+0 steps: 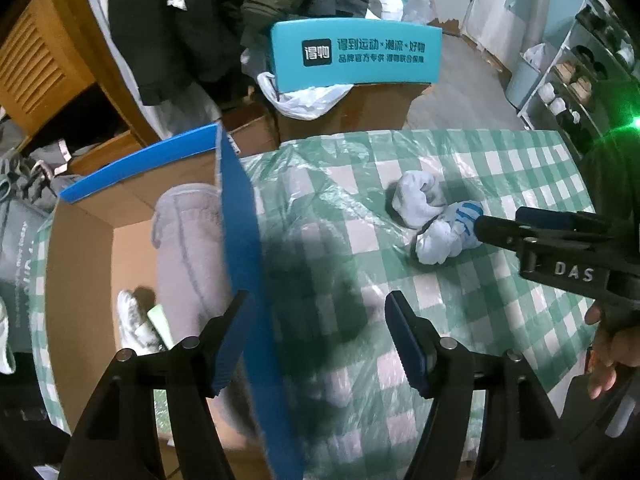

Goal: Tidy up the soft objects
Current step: 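Move both grippers back over the striped sock bundle and grey rolled sock, then grasp the striped sock bundle with the right gripper while the left grasps the grey rolled sock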

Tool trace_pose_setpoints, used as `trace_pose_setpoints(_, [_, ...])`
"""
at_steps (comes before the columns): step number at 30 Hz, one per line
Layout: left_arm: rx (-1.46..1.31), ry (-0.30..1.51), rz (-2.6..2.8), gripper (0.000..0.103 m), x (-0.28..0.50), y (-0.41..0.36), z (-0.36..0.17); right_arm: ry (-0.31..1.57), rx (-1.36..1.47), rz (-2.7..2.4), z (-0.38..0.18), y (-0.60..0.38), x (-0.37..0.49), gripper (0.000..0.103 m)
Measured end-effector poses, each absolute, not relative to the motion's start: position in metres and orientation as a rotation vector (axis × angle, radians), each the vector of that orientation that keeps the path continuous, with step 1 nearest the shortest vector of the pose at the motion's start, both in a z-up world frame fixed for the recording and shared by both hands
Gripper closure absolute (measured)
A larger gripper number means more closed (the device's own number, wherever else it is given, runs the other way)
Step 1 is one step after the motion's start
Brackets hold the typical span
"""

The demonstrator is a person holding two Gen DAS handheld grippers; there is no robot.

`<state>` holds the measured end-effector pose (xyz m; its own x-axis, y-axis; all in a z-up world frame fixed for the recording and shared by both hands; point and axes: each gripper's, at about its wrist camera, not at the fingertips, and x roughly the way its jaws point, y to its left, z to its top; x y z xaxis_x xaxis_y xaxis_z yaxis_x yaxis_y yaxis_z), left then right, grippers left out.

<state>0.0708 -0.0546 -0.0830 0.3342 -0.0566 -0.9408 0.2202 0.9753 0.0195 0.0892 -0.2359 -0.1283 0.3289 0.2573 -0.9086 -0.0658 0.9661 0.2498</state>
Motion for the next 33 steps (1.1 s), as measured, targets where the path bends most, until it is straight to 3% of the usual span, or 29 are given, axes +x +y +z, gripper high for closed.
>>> trace_pose_setpoints(19, [0.149,1.283,-0.193,0.034,0.098,-0.075,-0.117,1.316,0.169,0.165,-0.195,-0.238,0.121,0.039])
trace_pose_setpoints(33, [0.203,1.286,-0.227,0.033,0.094,-0.1,-0.121,1.347,0.083,0.087,-0.197,-0.283,0.104,0.039])
